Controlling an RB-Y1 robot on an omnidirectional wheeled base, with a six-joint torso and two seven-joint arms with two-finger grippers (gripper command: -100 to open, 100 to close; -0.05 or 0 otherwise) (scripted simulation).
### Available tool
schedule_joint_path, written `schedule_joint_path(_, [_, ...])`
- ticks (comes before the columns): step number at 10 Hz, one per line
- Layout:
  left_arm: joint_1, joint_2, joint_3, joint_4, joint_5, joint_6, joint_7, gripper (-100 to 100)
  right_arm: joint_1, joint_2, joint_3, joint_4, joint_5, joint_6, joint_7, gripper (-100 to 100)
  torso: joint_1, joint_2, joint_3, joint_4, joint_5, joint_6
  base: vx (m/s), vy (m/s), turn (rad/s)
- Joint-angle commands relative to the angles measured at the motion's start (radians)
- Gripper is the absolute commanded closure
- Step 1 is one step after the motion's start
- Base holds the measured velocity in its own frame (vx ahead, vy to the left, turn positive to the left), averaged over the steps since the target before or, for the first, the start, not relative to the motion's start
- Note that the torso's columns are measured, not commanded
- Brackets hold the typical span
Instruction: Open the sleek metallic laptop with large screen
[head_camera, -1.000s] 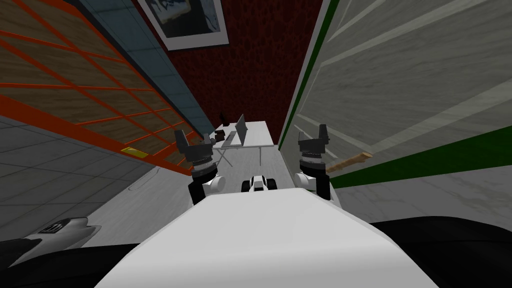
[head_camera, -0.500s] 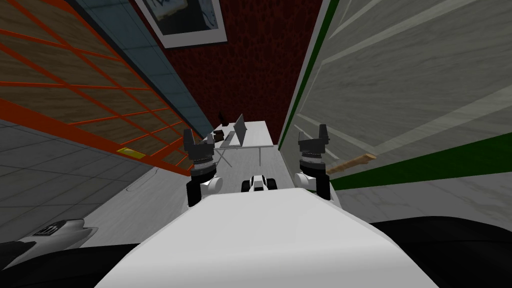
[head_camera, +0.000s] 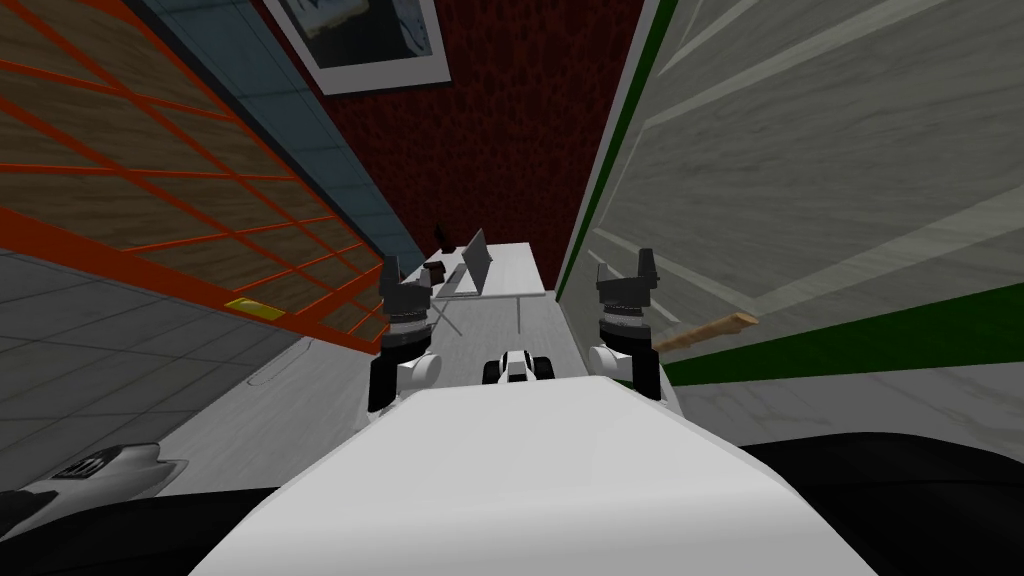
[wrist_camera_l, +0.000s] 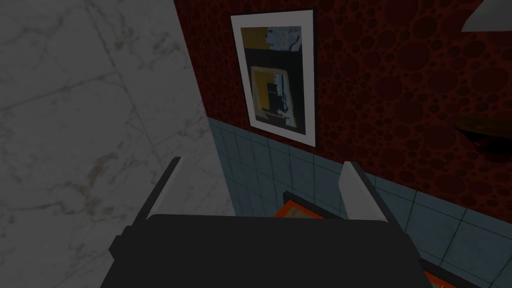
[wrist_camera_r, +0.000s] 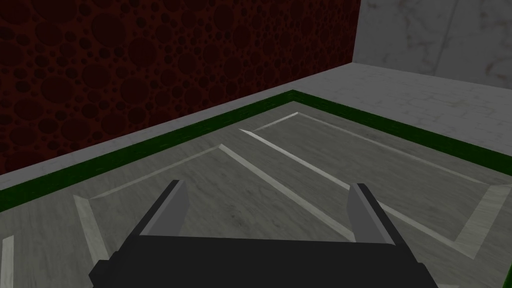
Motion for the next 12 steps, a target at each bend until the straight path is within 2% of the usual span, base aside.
schedule_joint_path(1, [-0.006, 0.011, 0.009, -0.003, -0.004, 0.059, -0.003, -100, 0.000, 0.000, 0.000, 0.000, 0.000, 0.000, 0.000, 0, 0.000, 0.000, 0.000, 0.000, 0.000, 0.000, 0.031, -0.026, 0.001])
schedule_joint_path(4, [-0.014, 0.025, 0.021, -0.009, -0.014, 0.154, -0.011, -100, 0.000, 0.000, 0.000, 0.000, 0.000, 0.000, 0.000, 0, 0.000, 0.001, 0.001, 0.000, 0.000, 0.000, 0.035, -0.024, -0.002])
schedule_joint_path(5, [-0.014, 0.025, 0.021, -0.009, -0.014, 0.161, -0.011, -100, 0.000, 0.000, 0.000, 0.000, 0.000, 0.000, 0.000, 0, 0.000, 0.000, 0.000, 0.000, 0.000, 0.000, 0.030, -0.030, 0.001])
schedule_joint_path(8, [-0.021, 0.039, 0.035, -0.009, -0.024, 0.258, -0.019, -100, 0.000, 0.000, 0.000, 0.000, 0.000, 0.000, 0.000, 0, 0.000, 0.000, 0.000, 0.000, 0.000, 0.000, 0.038, -0.037, -0.002])
schedule_joint_path(9, [-0.021, 0.039, 0.035, -0.009, -0.024, 0.270, -0.019, -100, 0.000, 0.000, 0.000, 0.000, 0.000, 0.000, 0.000, 0, -0.001, 0.000, 0.000, 0.000, 0.000, 0.000, 0.037, -0.032, 0.001])
schedule_joint_path(12, [-0.027, 0.055, 0.049, -0.003, -0.035, 0.369, -0.028, -100, 0.000, 0.000, 0.000, 0.000, 0.000, 0.000, 0.000, 0, 0.001, 0.000, 0.000, 0.000, 0.000, 0.000, 0.043, -0.027, -0.002])
